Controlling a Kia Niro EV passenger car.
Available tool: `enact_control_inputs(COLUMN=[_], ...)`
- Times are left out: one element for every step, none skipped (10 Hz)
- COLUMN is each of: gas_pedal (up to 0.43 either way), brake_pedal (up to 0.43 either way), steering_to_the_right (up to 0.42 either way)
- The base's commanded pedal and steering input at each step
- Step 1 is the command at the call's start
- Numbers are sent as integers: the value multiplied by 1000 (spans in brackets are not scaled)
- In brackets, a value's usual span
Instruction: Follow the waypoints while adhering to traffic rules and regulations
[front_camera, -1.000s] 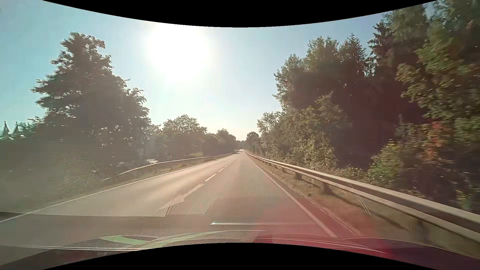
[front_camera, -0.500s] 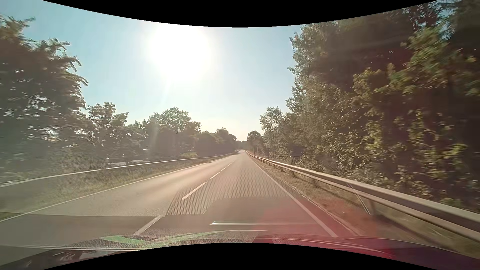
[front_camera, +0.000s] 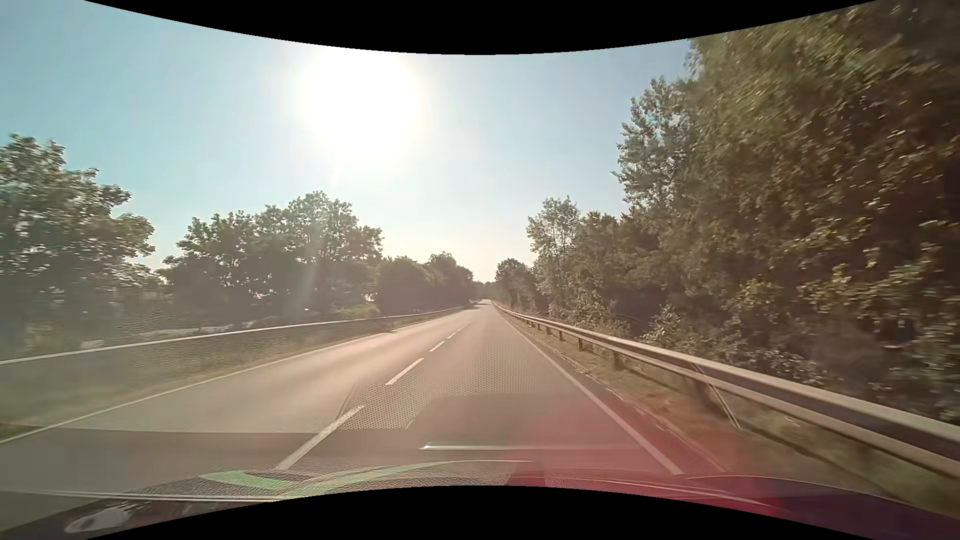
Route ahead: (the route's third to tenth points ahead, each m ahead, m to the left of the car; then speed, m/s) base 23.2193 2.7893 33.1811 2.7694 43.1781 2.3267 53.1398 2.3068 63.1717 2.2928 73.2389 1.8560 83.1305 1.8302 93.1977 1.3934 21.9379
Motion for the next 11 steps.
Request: enact_control_inputs(gas_pedal=[228,228,228,228,228,228,228,228,228,228,228], brake_pedal=[0,0,0,0,0,0,0,0,0,0,0], steering_to_the_right=[0,0,0,0,0,0,0,0,0,0,0])
